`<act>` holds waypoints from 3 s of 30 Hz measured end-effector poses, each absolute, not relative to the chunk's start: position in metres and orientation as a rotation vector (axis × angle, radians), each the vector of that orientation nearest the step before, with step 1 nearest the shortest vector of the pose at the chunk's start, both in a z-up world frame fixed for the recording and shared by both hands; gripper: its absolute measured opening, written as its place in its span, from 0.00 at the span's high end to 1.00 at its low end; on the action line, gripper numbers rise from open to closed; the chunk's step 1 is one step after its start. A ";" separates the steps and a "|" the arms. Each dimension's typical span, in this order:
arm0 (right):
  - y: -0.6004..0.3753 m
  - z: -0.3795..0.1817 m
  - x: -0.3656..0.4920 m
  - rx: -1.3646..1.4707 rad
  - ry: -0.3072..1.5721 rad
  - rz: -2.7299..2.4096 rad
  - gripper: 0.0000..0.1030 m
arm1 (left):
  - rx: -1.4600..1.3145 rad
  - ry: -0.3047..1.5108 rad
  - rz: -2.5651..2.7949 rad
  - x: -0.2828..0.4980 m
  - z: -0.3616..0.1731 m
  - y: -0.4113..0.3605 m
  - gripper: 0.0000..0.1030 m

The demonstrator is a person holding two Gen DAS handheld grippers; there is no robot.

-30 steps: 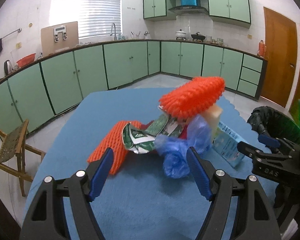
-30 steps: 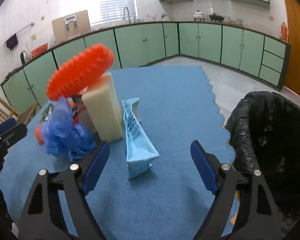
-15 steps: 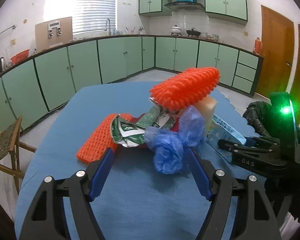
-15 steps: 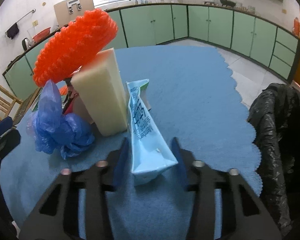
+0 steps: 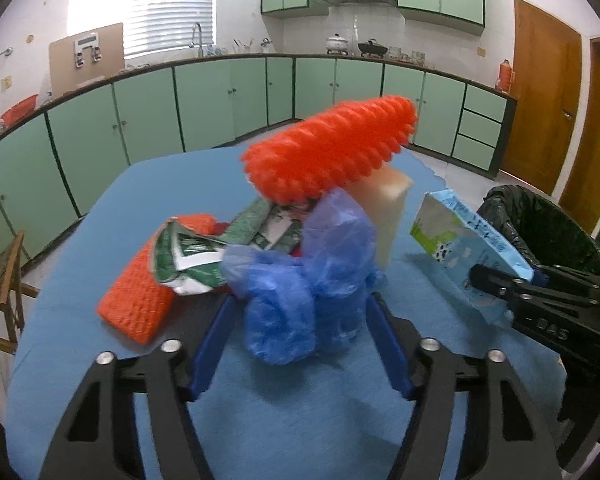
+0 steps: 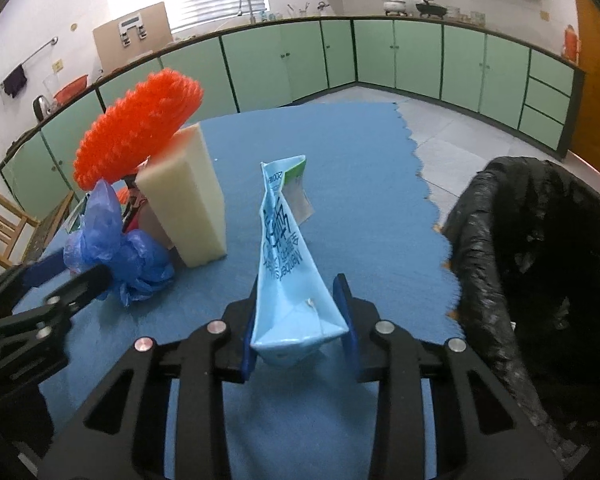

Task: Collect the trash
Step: 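Grasp the light-blue packet with the right gripper while the left gripper approaches the blue bags, then grasp the blue plastic bag with the left gripper and lift it, then carry the blue bag and packet over the bin and open both grippers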

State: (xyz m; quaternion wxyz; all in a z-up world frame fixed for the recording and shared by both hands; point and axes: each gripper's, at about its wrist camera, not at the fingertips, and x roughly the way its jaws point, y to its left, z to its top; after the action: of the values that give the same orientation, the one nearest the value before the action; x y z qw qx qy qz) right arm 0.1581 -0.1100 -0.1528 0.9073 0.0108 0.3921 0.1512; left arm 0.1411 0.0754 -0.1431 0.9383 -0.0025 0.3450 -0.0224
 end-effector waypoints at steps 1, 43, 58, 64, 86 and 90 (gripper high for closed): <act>-0.113 -0.152 0.157 0.026 0.807 0.310 0.69 | -0.008 0.714 -0.048 0.145 -0.145 0.074 0.44; -0.157 -0.061 0.077 0.099 0.630 0.281 0.69 | -0.003 0.611 -0.167 0.082 -0.067 0.046 0.90; -0.205 -0.035 0.063 0.130 0.552 0.183 0.69 | -0.011 0.552 -0.251 0.093 -0.040 -0.001 0.90; -0.235 -0.028 0.061 0.135 0.532 0.117 0.69 | -0.003 0.531 -0.299 0.101 -0.033 -0.028 0.90; -0.366 -0.084 0.088 0.156 0.594 -0.110 0.69 | 0.094 0.565 -0.480 0.164 -0.056 -0.173 0.90; -0.384 -0.101 0.098 0.172 0.619 -0.124 0.69 | 0.113 0.596 -0.495 0.175 -0.072 -0.202 0.90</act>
State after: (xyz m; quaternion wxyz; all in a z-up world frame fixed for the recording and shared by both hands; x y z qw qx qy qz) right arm 0.0976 -0.3837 -0.1011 0.9470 0.0844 0.3038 -0.0609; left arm 0.1753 -0.2023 -0.0716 0.9244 0.0549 0.2903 -0.2411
